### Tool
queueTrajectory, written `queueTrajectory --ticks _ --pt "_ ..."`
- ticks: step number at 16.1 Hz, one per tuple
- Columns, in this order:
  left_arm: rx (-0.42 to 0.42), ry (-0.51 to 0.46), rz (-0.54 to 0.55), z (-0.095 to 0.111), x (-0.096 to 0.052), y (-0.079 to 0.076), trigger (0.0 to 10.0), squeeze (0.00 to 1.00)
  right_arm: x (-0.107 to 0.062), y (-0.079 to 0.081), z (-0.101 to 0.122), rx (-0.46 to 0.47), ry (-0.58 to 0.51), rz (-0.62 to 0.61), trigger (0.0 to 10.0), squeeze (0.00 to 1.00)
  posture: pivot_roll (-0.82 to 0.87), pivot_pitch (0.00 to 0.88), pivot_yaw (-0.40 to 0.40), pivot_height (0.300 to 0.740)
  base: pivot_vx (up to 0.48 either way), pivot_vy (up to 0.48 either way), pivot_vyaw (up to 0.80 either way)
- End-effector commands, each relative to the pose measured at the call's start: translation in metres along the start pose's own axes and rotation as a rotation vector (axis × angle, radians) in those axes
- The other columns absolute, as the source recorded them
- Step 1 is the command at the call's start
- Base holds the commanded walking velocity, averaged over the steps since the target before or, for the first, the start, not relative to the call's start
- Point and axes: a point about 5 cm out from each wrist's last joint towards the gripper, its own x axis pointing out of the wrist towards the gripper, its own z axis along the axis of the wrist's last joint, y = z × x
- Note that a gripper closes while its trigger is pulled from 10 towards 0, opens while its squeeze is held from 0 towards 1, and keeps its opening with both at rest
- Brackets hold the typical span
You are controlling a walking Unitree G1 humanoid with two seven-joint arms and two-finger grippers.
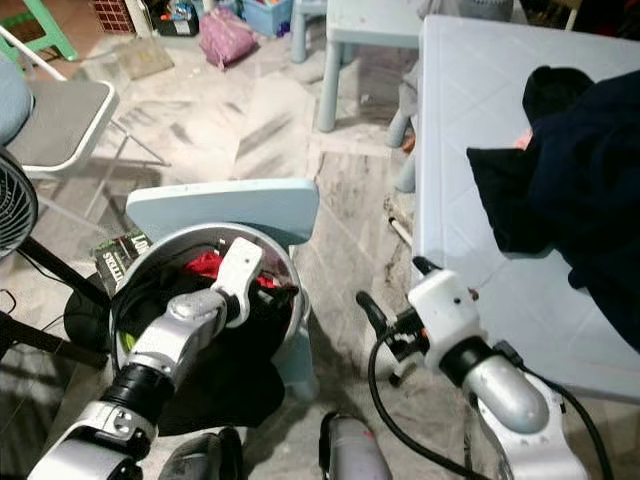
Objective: Hang hanger
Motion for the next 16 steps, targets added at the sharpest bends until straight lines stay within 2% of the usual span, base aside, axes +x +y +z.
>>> queueTrajectory --ticks 1,3,7,8,9,10,11,12,14,16 --pt "0.044 0.051 -0.045 -0.003 -0.004 -0.004 10.0 1.00 0.003 0.002 -0.001 -0.004 0.003 0.015 10.0 0.00 -0.22 0.214 -0.027 0.740 0.000 0.000 0.00" --pt "0.088 0.123 -0.099 -0.012 -0.006 -0.008 10.0 1.00 0.007 0.001 0.000 -0.002 -0.005 0.017 10.0 0.00 -0.20 0.209 -0.026 0.740 0.000 0.000 0.00" --pt "0.110 0.232 -0.147 -0.033 -0.007 -0.010 10.0 1.00 0.017 0.005 0.000 0.003 -0.021 0.030 10.0 0.00 -0.19 0.198 -0.019 0.740 0.000 0.000 0.00" --pt "0.120 0.266 -0.130 -0.040 -0.007 -0.006 10.0 0.76 0.016 0.005 -0.001 0.001 -0.020 0.032 10.0 0.00 -0.19 0.196 -0.019 0.740 0.000 0.000 0.00" --pt "0.141 0.292 -0.132 -0.045 -0.006 -0.004 10.0 0.02 0.016 0.004 -0.001 0.000 -0.020 0.030 10.0 0.00 -0.19 0.195 -0.018 0.740 0.000 0.000 0.00" --pt "0.137 0.298 -0.119 -0.048 -0.006 -0.001 10.0 0.00 0.017 0.003 -0.001 -0.001 -0.021 0.027 10.0 0.00 -0.20 0.194 -0.015 0.740 0.000 0.000 0.00" --pt "0.141 0.303 -0.105 -0.050 -0.005 0.003 0.4 0.00 0.018 0.002 -0.001 -0.003 -0.022 0.024 10.0 0.00 -0.20 0.192 -0.015 0.740 0.000 0.000 0.00" --pt "0.138 0.310 -0.083 -0.052 -0.005 0.008 0.0 0.00 0.018 0.001 -0.001 -0.004 -0.022 0.020 10.0 0.00 -0.20 0.192 -0.013 0.740 0.000 0.000 0.00" --pt "0.177 0.329 -0.038 -0.056 -0.008 0.018 0.0 0.00 0.019 0.001 -0.002 -0.005 -0.023 0.018 10.0 0.00 -0.19 0.188 -0.012 0.740 0.000 0.000 0.00" --pt "0.180 0.322 -0.019 -0.057 -0.009 0.024 0.0 0.00 0.022 0.001 -0.003 -0.004 -0.025 0.017 10.0 0.00 -0.19 0.185 -0.013 0.740 0.000 0.000 0.00"
